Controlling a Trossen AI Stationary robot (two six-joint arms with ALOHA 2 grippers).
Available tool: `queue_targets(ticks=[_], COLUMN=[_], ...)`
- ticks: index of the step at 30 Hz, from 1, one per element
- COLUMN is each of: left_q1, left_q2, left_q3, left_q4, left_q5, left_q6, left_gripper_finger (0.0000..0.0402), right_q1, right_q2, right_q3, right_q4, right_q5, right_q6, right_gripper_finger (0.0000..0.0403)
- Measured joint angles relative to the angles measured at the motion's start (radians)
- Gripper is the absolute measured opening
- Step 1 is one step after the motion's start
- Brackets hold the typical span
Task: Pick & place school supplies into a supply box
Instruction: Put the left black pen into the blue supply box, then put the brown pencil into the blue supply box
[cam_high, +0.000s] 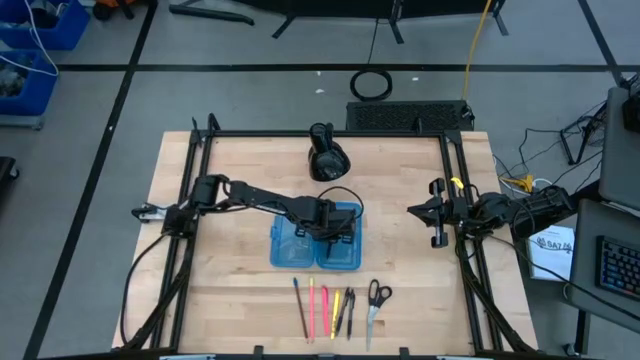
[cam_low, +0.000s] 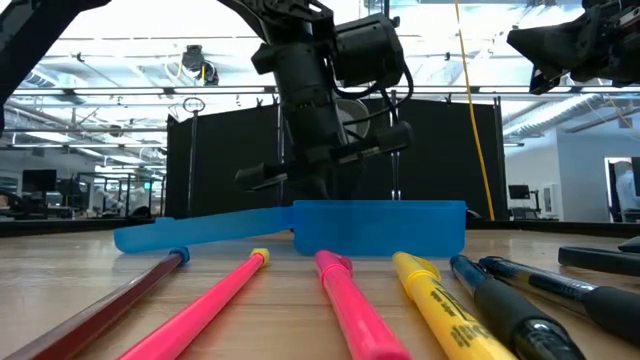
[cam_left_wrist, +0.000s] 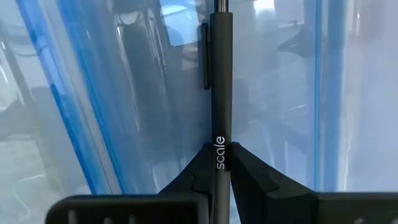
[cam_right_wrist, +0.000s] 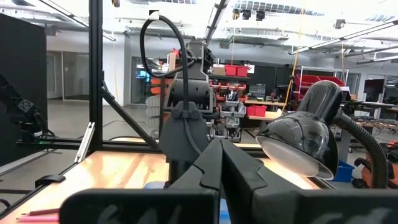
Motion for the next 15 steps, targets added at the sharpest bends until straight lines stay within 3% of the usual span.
queue_targets(ticks=[4, 15], left_q1=[-0.002, -0.008], left_q2=[-0.006, -0.010], left_q3=[0.000, 0.006], left_q4=[-0.002, 0.014], left_q5=[-0.042, -0.028], left_q6=[0.008, 0.048], left_gripper_finger=[0.0049, 0.0153], right_q1=[0.000, 0.001], right_q2=[0.000, 0.000], right_q3=[0.000, 0.000], right_q4=[0.000, 0.000], right_q5=[0.000, 0.000], right_q6=[0.000, 0.000], right_gripper_finger=[0.0000, 0.0000])
